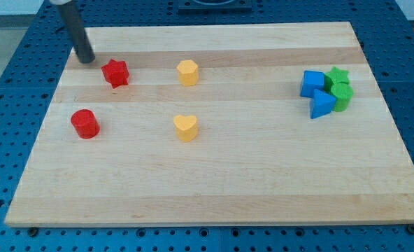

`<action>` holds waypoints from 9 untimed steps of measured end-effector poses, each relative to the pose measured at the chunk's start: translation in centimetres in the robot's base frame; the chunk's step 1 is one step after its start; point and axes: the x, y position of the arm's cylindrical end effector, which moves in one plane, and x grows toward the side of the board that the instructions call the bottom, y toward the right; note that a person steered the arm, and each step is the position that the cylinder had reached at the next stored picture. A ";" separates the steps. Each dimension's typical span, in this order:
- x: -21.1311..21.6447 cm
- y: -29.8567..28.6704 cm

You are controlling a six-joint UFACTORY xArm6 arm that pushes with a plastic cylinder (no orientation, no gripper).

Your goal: Move the red star towards the yellow hexagon

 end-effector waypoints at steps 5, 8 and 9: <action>5.4 8.8; 9.0 11.9; 10.6 5.7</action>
